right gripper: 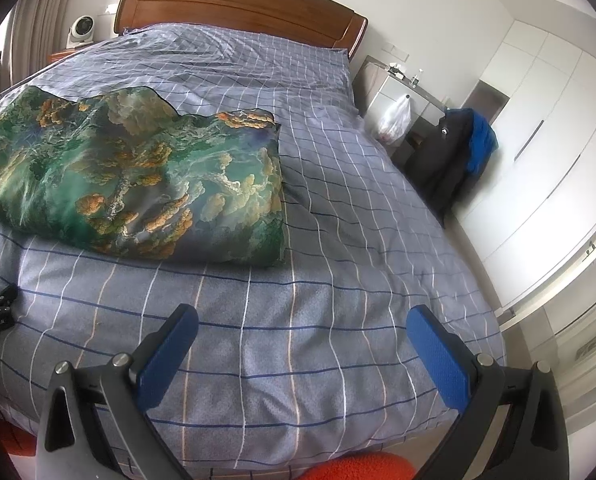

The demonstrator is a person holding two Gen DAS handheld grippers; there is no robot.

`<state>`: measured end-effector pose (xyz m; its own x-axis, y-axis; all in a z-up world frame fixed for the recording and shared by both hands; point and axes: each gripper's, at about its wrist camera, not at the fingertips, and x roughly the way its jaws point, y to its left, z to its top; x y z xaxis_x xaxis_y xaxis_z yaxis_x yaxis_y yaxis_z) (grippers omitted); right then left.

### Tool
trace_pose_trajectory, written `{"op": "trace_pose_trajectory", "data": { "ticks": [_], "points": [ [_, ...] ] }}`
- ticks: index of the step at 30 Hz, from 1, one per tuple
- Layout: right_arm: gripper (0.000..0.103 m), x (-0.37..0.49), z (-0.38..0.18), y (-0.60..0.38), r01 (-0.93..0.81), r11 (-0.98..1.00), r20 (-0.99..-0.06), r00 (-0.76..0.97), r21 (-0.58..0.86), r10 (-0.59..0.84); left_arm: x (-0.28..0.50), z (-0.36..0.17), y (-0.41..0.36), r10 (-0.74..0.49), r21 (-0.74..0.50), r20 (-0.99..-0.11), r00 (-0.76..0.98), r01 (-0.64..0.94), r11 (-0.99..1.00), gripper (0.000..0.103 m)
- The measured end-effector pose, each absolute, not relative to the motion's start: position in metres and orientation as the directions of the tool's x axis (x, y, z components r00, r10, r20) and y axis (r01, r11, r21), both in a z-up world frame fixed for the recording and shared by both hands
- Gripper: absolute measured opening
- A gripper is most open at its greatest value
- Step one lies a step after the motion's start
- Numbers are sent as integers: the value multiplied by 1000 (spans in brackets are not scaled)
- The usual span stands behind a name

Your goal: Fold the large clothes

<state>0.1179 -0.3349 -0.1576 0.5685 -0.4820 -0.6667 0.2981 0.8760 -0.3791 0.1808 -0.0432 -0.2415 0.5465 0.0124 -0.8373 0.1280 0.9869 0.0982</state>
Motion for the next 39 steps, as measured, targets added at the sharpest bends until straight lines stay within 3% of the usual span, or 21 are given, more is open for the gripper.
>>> {"op": "trace_pose_trajectory", "data": {
  "ticks": [27,33,36,39],
  "points": [
    [103,119,-161,-340,302,880,-677,562,-366,-475,180,-240,-43,8,94,-840,542,131,987,102],
    [103,120,-169,-378,293,952,-756,604,-87,-255,172,-193,-23,-77,31,-861,503,201,979,102],
    [103,130,-179,-413,287,946,-760,645,148,-76,182,-139,-20,-159,-33,-790,592,219,975,102],
    [103,160,-195,-450,254,863,-706,692,437,153,224,-106,-32,-185,-53,-756,627,224,973,103]
  ]
}}
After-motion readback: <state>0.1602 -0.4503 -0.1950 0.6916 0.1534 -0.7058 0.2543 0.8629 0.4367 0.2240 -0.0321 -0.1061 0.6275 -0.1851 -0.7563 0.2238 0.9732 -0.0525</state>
